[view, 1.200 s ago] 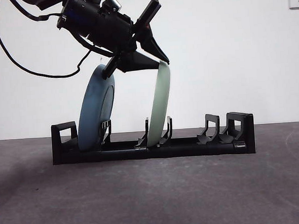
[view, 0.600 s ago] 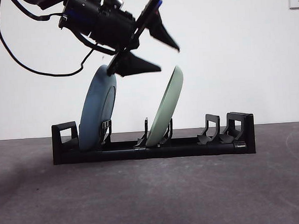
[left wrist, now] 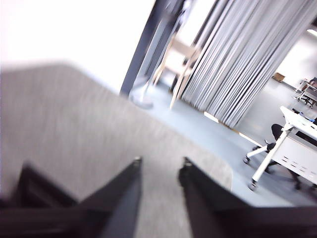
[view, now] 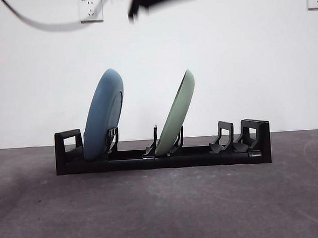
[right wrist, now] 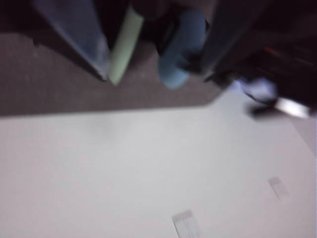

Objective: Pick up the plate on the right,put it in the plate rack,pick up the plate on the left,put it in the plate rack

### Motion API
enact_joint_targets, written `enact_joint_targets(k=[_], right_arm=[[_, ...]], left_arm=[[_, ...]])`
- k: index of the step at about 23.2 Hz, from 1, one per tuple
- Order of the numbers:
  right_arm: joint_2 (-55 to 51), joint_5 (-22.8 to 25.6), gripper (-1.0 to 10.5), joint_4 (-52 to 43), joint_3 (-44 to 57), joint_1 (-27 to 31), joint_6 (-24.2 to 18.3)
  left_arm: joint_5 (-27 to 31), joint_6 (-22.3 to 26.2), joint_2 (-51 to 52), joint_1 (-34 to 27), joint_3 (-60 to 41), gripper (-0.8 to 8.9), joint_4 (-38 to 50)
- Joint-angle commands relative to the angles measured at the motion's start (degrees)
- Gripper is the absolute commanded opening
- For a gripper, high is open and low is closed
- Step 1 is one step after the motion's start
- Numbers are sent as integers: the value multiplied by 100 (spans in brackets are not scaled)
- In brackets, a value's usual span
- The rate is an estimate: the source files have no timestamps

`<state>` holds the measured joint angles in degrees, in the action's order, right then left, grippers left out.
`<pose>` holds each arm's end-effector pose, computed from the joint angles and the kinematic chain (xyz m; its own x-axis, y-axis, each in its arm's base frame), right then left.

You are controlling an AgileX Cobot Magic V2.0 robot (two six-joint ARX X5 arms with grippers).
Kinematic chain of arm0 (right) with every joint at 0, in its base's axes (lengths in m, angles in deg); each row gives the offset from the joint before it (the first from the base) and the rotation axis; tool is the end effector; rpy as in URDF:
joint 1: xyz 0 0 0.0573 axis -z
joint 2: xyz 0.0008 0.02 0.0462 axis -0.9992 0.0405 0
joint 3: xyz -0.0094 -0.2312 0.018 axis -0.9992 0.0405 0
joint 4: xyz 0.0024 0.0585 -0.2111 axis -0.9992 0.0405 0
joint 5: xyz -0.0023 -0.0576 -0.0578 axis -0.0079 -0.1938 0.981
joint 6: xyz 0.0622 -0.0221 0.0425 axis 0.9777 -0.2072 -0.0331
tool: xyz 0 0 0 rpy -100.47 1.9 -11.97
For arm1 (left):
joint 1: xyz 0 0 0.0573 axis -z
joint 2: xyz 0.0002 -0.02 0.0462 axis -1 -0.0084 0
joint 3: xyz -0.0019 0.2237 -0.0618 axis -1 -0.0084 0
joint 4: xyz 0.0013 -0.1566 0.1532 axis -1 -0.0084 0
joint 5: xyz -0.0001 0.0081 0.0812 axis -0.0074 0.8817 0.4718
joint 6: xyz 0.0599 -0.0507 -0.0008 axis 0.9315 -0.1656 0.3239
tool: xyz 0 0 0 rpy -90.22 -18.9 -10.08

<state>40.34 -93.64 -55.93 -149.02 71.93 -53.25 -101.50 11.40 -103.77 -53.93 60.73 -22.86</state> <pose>0.1559 0.0594 0.3806 0.8702 0.4875 -0.0713 -0.4518 0.8474 0.2789 0.2670 -0.2340 0.3319 0.3624 -0.9301 -0.0593 0.8625 0.3588 -0.3569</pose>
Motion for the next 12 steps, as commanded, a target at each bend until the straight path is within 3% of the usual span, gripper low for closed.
enact_joint_targets(k=[1, 6, 9, 12], right_arm=[[162, -2, -11, 271, 0, -7, -234], [369, 63, -11, 846, 0, -7, -612], [396, 538, -11, 1189, 4, -9, -868], [310, 1073, -11, 1335, 68, -11, -1036]], left_arm=[[319, 802, 568, 55, -13, -8, -319], [2400, 2253, 1617, 162, -13, -8, -1799], [3294, 2345, 2092, 151, -15, -8, -2693], [3617, 2350, 2459, -24, -57, -8, -3381]])
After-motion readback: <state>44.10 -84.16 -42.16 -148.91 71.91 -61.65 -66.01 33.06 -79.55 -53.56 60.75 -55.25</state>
